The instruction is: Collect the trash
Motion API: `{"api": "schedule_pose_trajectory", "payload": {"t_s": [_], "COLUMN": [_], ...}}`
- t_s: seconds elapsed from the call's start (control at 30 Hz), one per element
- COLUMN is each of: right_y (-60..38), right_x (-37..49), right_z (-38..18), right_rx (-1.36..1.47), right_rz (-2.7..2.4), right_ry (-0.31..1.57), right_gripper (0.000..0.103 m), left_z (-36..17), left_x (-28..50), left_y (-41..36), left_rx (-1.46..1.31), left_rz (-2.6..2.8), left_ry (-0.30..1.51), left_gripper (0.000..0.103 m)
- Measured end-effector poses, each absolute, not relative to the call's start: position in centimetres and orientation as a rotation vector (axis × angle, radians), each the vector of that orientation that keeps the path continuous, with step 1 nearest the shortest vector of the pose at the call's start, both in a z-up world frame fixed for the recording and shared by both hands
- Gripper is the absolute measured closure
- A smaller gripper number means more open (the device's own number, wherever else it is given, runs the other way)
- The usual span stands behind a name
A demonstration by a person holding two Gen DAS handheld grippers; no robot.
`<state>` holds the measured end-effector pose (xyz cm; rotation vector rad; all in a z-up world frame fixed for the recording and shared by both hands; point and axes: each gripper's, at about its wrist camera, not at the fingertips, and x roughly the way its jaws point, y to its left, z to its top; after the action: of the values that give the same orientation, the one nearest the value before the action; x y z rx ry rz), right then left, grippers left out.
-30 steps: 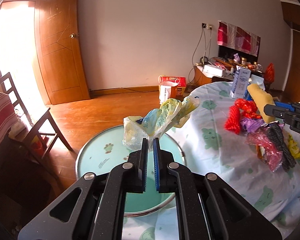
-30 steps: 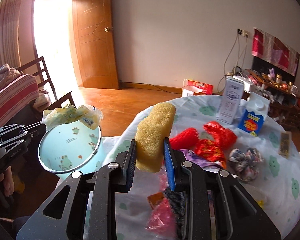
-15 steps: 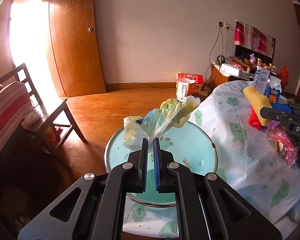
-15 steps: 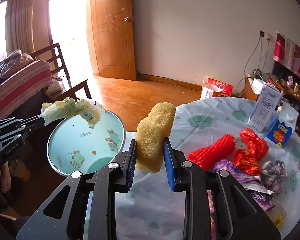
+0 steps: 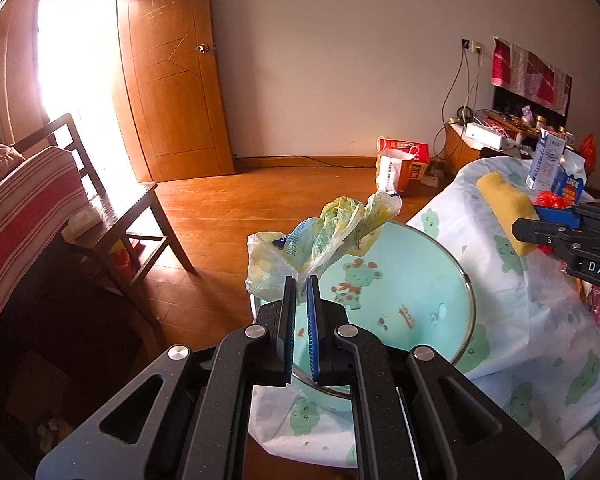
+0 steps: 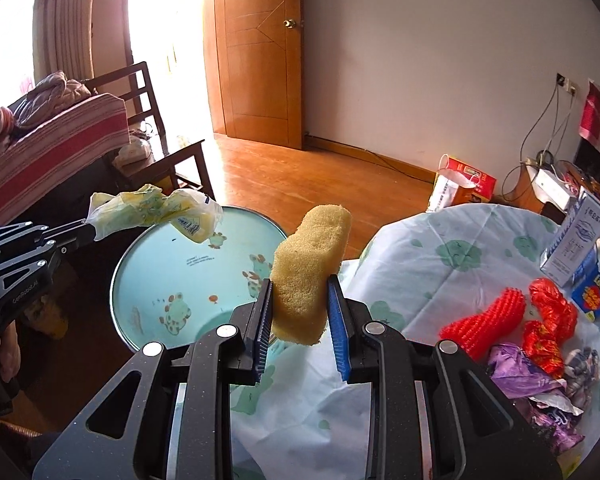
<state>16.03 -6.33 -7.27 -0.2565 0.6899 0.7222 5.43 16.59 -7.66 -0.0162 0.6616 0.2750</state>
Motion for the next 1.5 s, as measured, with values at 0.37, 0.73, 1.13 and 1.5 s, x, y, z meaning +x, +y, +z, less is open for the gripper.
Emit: {"api": "schedule_pose_trajectory", "payload": {"t_s": [0.37,0.73,1.13,1.5], "right_y": [-4.1,-2.9,-2.6,-1.6], "right_x": [15.8,15.6,15.4,15.1], "right_z": [-7.9,-8.4,-8.5,-8.8], "right_rx": [-0.288,-0.313,-0.319,-0.318], "right_rz": [0.762,0.783,0.794,0.828], "right_ry": [0.701,0.706,0.707,0.711], "right_gripper": [0.076,0.076,0.076,0.06], "left_z": [-7.8,-7.9,-8.0,-8.4], "left_x": [5.2,5.3,5.3,5.5], "left_y": [18.1,18.1,18.1,17.0], "left_rx": [-0.022,-0.026,-0.028,-0.044], "left_rz": [0.318,0.329,0.327,0.268], "left_ry": [0.678,0.689,0.689,0.692], "left_gripper": [0.098,0.098,0.098,0.092]}}
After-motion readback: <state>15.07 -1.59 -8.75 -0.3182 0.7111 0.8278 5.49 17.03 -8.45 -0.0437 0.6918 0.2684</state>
